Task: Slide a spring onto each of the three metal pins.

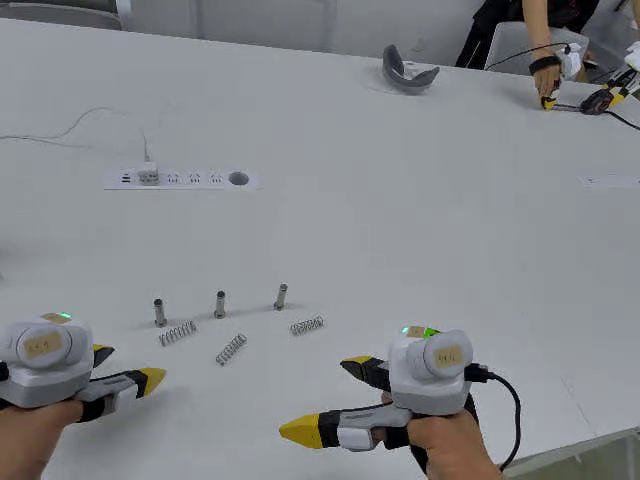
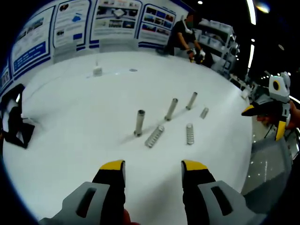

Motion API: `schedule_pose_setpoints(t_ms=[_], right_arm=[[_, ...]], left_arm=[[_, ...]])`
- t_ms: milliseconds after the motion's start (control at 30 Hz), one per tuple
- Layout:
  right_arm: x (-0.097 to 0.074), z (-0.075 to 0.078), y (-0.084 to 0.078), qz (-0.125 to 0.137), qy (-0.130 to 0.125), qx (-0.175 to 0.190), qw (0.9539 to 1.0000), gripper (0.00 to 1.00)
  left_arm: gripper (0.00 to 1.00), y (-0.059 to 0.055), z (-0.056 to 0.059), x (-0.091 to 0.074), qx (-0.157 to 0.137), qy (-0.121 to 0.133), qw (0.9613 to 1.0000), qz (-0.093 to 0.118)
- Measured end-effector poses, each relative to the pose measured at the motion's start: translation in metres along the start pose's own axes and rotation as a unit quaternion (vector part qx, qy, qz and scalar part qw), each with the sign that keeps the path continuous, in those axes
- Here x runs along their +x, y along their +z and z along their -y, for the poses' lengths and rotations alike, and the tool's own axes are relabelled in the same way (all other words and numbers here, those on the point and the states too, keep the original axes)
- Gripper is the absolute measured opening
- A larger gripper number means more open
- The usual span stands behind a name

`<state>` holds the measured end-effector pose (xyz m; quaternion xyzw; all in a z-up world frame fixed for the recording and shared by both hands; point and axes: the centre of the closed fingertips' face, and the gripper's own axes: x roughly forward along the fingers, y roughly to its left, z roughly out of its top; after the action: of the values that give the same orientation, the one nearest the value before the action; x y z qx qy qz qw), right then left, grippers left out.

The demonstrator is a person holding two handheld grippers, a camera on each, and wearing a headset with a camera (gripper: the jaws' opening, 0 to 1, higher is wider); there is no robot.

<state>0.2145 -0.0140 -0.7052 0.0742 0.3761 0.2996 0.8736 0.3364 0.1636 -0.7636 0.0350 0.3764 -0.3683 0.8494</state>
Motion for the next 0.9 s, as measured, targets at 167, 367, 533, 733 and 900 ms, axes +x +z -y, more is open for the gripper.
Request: schedule_pose_setpoints(t_ms=[167,367,533,733,900], right_arm=[[-0.002,0.001,0.0,0.001,-0.001,0.001,1.0,0.89],[-0.002,0.001,-0.001,0.001,-0.001,0.003,1.0,0.89],[-0.001,0.001,-0.004,-0.001,0.0,0.005,1.0,0.89],[-0.001,0.002,-0.005,-0.001,0.0,0.007,1.0,0.89],[-0.002,0.003,-0.006,-0.001,-0.001,0.008,1.0,0.89]], left_arm=[[0.42,0.008,0.002,0.009,0.003,0.0,1.0,0.008],[0.35,0.015,0.006,0.02,0.011,-0.002,0.9999,0.01],[0.33,0.022,0.01,0.033,0.01,-0.005,0.9999,0.012],[0.29,0.025,0.013,0.048,0.02,-0.008,0.9998,0.006],[0.25,0.021,0.012,0.055,0.029,-0.005,0.9995,-0.007]])
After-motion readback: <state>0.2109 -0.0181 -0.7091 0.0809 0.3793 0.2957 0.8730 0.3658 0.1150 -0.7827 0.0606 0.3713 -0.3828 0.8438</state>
